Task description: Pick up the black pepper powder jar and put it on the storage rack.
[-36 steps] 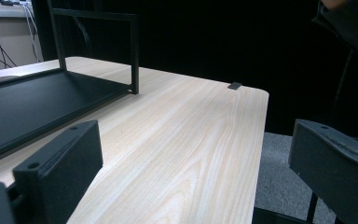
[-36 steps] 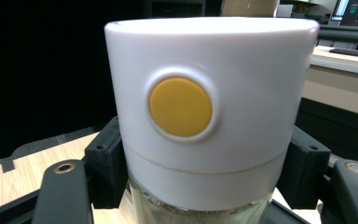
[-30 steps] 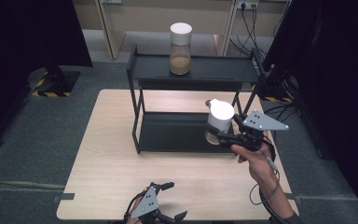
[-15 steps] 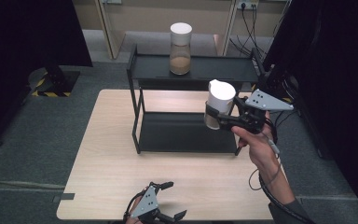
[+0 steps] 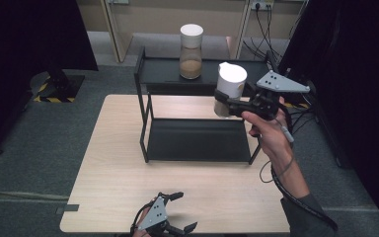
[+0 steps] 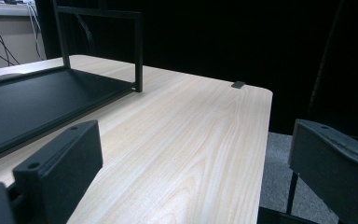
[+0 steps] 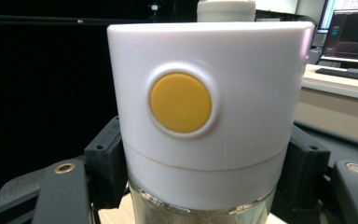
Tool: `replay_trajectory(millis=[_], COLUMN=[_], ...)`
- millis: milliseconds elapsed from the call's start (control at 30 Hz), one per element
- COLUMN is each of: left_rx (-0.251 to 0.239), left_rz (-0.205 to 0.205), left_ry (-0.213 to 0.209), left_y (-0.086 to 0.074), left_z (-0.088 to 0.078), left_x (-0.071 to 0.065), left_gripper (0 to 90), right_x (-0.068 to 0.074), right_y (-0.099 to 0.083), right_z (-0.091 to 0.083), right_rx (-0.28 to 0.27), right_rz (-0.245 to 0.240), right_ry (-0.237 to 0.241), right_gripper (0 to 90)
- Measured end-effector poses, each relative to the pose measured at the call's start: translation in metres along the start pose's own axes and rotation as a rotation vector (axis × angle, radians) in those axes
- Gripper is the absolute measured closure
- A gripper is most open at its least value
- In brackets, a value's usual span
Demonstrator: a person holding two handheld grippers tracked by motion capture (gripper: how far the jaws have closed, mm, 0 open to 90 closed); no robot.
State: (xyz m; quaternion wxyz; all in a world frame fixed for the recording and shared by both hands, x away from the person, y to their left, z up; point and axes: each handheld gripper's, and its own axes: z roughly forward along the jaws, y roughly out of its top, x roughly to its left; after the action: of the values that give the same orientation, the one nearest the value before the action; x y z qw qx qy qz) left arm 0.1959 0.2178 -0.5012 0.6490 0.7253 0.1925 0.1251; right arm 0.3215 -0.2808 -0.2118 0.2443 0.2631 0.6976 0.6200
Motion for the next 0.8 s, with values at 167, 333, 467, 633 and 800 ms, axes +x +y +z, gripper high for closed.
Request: replay_trajectory(millis=[167,333,467,633,800], left_rx=[-0.002,-0.001,-0.001,-0.003,-0.001], left_rz=[0.0,0.001,0.0,0.001,-0.001], left_ry=[0.0,-0.001,-0.003,-0.003,-0.006], left_y=[0.0,0.0,-0.001,0.0,-0.001], left_z=[0.0,0.0,0.0,0.0,0.0], left_x=[0.0,0.0,-0.001,-0.001,-0.001], left_gripper=[2.2,2.2,2.2,2.2,2.3], right_x=[0.0,-0.001,-0.003,-0.005,-0.008], right_y=[0.013,0.023,0.029,0.036,0.041], right_z=[0.008,0.017,0.024,0.035,0.046], right_rx=[-0.001,0.004,0.007,0.009,0.009], right_rz=[0.008,0.004,0.002,-0.001,-0.003], right_ry=[-0.021,-0.049,-0.075,-0.104,-0.133], right_gripper=[31.0,31.0,31.0,31.0,31.0])
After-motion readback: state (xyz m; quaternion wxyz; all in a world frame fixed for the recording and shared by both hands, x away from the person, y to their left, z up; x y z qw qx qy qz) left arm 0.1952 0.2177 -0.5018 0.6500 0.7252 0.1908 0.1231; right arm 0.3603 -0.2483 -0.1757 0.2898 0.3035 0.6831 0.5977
